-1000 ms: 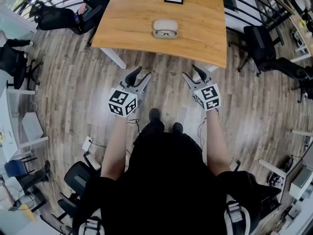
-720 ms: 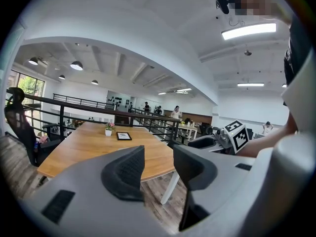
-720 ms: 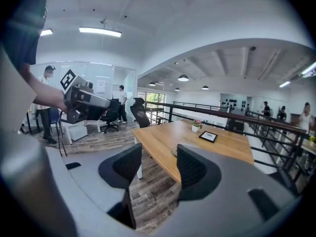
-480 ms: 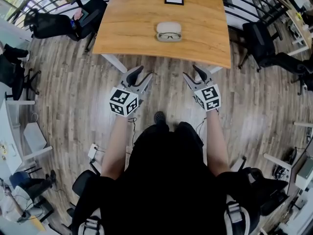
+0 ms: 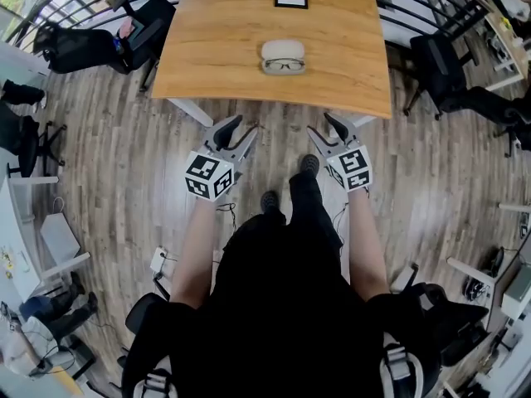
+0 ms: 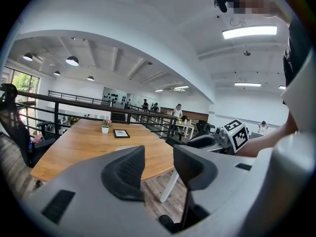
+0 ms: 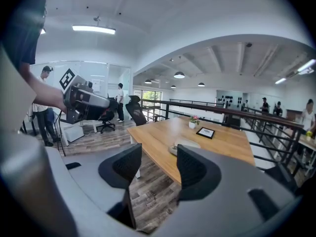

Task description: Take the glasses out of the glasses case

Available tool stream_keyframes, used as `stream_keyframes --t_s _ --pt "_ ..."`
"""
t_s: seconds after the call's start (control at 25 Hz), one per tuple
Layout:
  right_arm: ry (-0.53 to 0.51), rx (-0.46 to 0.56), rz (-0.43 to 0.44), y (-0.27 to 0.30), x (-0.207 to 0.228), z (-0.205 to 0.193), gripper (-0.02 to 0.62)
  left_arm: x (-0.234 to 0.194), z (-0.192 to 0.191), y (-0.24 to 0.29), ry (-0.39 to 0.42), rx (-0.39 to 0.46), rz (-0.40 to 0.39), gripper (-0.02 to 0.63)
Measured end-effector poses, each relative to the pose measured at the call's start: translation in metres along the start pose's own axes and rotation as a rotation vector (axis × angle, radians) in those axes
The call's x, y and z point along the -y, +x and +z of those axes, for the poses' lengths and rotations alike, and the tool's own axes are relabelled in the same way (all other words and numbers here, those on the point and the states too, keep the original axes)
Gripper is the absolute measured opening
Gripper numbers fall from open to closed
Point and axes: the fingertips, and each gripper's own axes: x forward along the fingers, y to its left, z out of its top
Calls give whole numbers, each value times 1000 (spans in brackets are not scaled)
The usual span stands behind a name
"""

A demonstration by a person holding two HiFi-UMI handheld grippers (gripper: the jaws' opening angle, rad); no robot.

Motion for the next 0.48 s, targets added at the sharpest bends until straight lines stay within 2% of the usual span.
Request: stream_keyframes --t_s 0.48 --pt "13 -4 23 37 74 4 235 -21 14 75 4 -24 21 187"
